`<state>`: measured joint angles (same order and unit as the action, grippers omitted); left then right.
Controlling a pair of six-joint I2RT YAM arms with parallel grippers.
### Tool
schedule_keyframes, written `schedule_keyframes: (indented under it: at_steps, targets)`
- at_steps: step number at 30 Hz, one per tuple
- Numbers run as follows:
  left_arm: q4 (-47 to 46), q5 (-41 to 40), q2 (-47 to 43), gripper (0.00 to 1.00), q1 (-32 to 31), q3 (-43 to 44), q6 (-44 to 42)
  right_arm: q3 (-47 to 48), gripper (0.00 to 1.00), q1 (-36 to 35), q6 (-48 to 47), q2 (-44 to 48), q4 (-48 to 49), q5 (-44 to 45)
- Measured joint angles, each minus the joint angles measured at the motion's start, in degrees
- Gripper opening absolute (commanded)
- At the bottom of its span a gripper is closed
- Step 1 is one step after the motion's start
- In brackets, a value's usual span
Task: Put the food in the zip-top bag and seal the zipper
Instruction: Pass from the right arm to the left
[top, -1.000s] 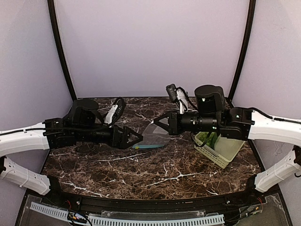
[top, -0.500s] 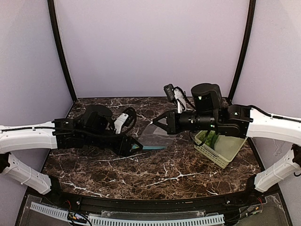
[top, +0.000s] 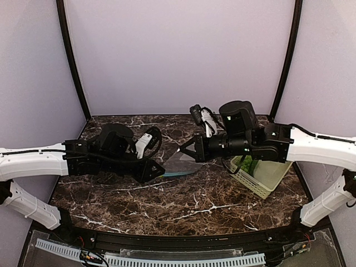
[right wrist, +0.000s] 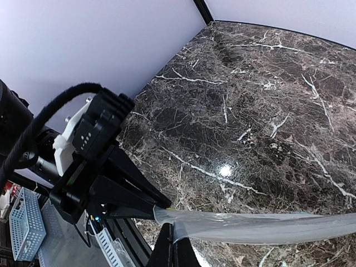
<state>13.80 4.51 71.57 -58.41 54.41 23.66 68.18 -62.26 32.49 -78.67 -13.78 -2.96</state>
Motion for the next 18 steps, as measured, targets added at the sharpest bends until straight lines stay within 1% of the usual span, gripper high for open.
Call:
schedule_keyframes:
  at_steps: [2, 5, 8, 10, 12, 14, 15, 18]
  targets:
    - [0.02, 0.46, 0.5, 0.01, 0.0, 0.0, -0.13, 0.17, 0.0, 0.0, 0.0, -0.15, -0.07, 0.0]
    - [-0.02, 0.7, 1.03, 0.01, 0.0, 0.02, 0.11, 0.28, 0.0, 0.0, -0.02, -0.22, -0.17, 0.04]
    - [-0.11, 0.85, 1.05, 0.01, 0.0, 0.02, 1.03, 0.76, 0.26, 0.0, -0.39, -0.26, -1.4, 0.68]
    - [-0.37, 0.85, 0.96, 0.01, 0.0, 0.02, 2.58, 1.73, 0.46, 0.0, -1.09, -0.31, -3.15, 1.86]
    - [-0.66, 0.83, 0.59, 0.01, 0.0, 0.0, 5.84, 3.13, 0.61, 0.0, -2.56, -0.28, -4.92, 3.34]
    - [-1.77, 0.83, -0.15, 0.01, 0.0, -0.24, 9.99, 4.26, 0.71, 0.0, -4.26, -0.02, -6.38, 4.57]
    - [-3.1, 0.83, -0.81, 0.01, 0.0, -0.79, 12.31, 4.39, 0.74, 0.0, -4.79, 0.26, -6.78, 4.96]
    - [-6.73, 0.83, -3.13, 0.01, 0.02, -3.43, 19.12, 4.39, 0.79, -0.04, -8.13, 2.05, -8.24, 5.66]
